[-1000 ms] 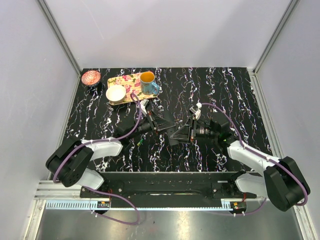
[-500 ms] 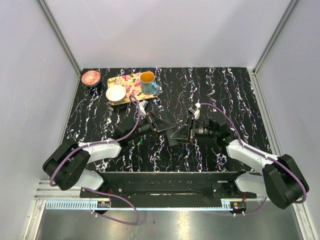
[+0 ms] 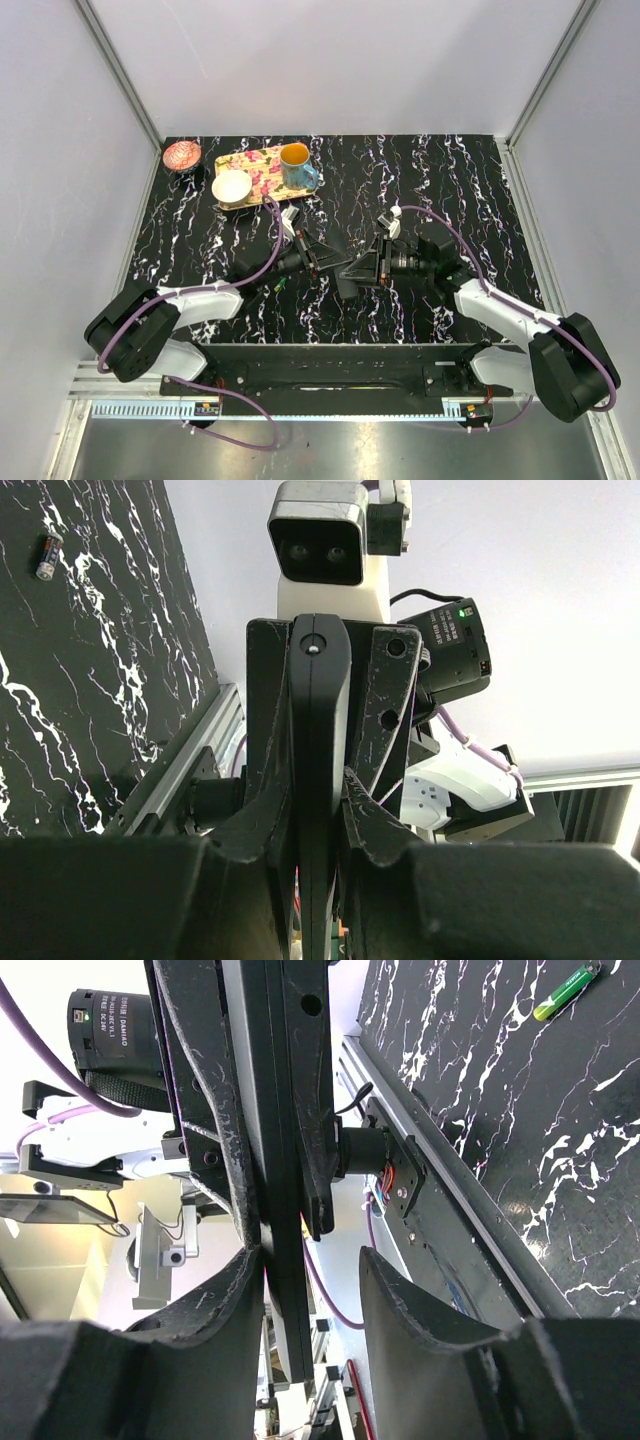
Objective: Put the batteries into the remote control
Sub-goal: Load the battery cover into the remote control.
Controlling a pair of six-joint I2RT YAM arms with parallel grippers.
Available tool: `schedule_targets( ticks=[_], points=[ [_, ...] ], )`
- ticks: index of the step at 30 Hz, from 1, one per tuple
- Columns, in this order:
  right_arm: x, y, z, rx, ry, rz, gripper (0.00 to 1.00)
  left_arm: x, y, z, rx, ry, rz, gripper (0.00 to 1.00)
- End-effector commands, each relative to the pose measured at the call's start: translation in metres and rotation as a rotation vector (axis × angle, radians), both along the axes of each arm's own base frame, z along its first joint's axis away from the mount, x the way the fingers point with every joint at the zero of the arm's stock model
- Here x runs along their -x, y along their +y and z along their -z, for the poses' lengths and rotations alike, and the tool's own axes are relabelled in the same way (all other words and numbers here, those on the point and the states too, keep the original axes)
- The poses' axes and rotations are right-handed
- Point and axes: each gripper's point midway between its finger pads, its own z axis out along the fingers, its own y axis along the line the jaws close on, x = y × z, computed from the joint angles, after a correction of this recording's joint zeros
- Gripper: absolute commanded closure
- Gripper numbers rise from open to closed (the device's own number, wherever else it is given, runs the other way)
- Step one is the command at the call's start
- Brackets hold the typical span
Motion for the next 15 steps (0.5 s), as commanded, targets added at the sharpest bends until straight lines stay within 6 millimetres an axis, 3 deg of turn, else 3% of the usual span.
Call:
schedule_targets(
  ticks=[1, 4, 12, 15],
  points=[
    [-0.021, -0.006, 0.01, 0.065, -0.014, 0.112, 1.0, 0.026, -0.001, -0.061, 0.162, -0.149, 0.089, 1.0],
    [-0.019, -0.004, 0.003, 0.042, -0.026, 0.086, 1.0, 0.025, -0.001, -0.057, 0.145, -0.15, 0.082, 1.0],
    [-0.021, -0.002, -0.015, 0.016, -0.056, 0.086, 0.55, 0.023, -0.002, -0.045, 0.117, -0.142, 0.073, 1.0],
    [-0.026, -0.001, -0.022, 0.012, -0.071, 0.101, 0.48, 0.022, -0.001, -0.043, 0.115, -0.138, 0.072, 1.0]
  ],
)
